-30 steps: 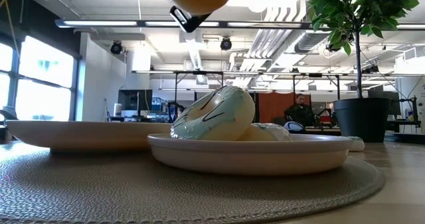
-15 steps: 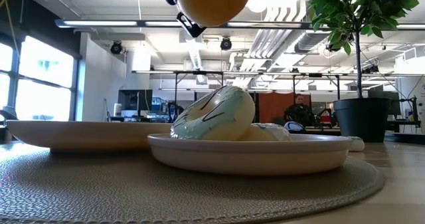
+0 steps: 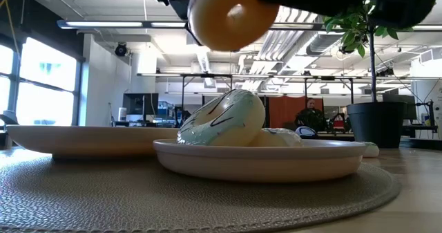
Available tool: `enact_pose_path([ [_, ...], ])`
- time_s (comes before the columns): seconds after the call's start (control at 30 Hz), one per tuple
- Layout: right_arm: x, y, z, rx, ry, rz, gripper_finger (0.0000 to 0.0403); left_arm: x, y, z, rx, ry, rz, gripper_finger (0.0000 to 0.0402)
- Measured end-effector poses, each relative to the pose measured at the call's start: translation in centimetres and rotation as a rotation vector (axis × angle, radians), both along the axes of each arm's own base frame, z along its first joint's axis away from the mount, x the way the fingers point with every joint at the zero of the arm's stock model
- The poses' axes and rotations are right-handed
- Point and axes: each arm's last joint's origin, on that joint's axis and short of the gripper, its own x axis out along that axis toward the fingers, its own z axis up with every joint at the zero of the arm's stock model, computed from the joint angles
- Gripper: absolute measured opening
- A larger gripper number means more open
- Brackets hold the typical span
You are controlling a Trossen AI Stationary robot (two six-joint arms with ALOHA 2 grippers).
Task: Pick & Place donuts
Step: Put the large purple donut on the bottom white plate
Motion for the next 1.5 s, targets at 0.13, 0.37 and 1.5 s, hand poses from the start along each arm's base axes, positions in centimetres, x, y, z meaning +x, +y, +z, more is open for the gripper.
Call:
enact_pose_path([
  [0.13, -0.1, 0.0, -0.3, -0.006, 0.031, 0.002, 0.0045, 0.3, 0.0, -0.9, 0.033, 0.026, 0.037, 0.0067],
  [0.37, -0.6, -0.1, -1.5, 0.01, 0.177, -0.042, 0.0018, 0.5, 0.4, -1.8, 0.131, 0.05, 0.157, 0.0134],
  [1.5, -3.5, 4.6, -7.4, -0.151, 0.273, -0.398, 0.0024, 0.5, 0.6, -1.7, 0.161, 0.045, 0.199, 0.0138],
])
